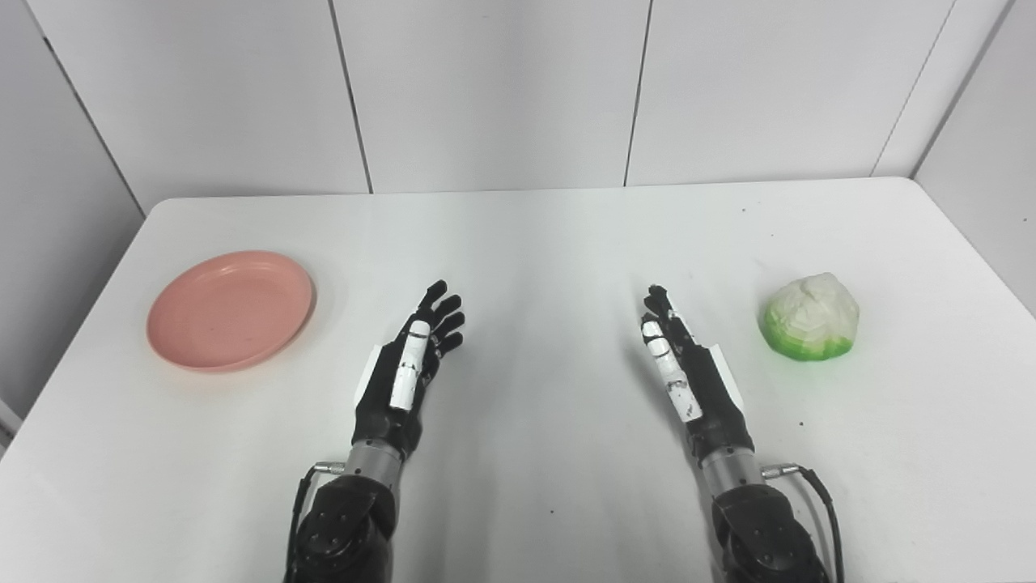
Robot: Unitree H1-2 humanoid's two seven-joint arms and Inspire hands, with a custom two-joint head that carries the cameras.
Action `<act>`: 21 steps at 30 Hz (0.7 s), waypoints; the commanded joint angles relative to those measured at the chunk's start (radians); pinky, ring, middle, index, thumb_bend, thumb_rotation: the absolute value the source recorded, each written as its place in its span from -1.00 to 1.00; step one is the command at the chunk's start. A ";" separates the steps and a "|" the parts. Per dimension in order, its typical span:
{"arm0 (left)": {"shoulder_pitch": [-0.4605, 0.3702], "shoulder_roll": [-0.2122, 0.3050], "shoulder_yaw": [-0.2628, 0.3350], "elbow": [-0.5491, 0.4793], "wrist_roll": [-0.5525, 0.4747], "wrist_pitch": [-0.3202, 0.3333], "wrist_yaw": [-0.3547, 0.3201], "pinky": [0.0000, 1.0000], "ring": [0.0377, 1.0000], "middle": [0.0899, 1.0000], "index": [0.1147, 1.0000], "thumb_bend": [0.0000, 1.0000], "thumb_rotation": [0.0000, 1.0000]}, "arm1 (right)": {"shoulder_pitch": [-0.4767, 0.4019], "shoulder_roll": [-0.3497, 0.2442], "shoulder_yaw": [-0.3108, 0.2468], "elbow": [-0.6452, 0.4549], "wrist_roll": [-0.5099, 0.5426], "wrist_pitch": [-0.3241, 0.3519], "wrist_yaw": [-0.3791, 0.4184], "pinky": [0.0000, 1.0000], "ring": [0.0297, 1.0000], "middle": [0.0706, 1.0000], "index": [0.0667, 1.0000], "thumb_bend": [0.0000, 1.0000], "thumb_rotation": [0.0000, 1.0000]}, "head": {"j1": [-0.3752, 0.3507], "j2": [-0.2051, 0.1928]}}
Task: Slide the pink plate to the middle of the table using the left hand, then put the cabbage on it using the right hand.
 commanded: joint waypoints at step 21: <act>0.014 0.004 -0.004 0.031 0.001 0.039 -0.001 0.78 0.79 0.81 0.79 -0.17 1.00 | -0.009 -0.001 0.003 0.006 0.001 -0.022 0.007 0.82 0.86 0.90 0.92 -0.46 1.00 | 0.003 0.000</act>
